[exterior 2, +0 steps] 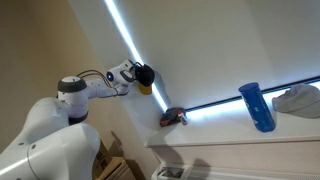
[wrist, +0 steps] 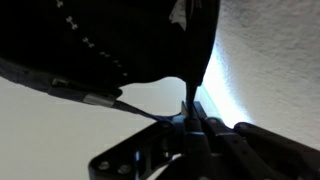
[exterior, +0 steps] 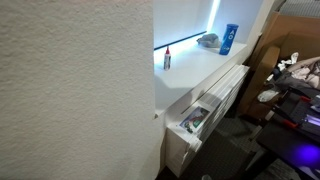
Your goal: Move the black cap to the left
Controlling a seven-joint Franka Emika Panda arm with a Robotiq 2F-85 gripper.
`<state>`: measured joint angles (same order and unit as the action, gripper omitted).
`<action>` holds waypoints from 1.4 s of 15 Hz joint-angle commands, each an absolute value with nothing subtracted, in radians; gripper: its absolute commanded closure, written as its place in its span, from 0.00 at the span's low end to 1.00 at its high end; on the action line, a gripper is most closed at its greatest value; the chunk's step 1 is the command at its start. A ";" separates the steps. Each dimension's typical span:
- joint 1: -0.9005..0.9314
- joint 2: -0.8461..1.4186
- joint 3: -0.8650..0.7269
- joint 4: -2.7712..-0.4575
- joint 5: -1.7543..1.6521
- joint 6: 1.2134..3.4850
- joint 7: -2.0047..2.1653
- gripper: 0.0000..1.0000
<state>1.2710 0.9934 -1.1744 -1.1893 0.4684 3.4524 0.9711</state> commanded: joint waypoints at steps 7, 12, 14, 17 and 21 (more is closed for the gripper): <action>1.181 0.834 -0.934 -1.206 0.360 3.429 1.012 0.44; 1.179 0.856 -0.973 -1.192 0.395 3.438 1.013 0.34; 1.179 0.855 -0.974 -1.192 0.396 3.438 1.014 0.07; 1.175 0.790 -0.954 -1.251 0.354 3.258 0.987 0.00; 1.153 0.738 -0.959 -1.289 0.357 3.118 0.958 0.00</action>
<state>1.1574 0.8128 -0.9692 -1.2339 0.3802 3.1972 1.0013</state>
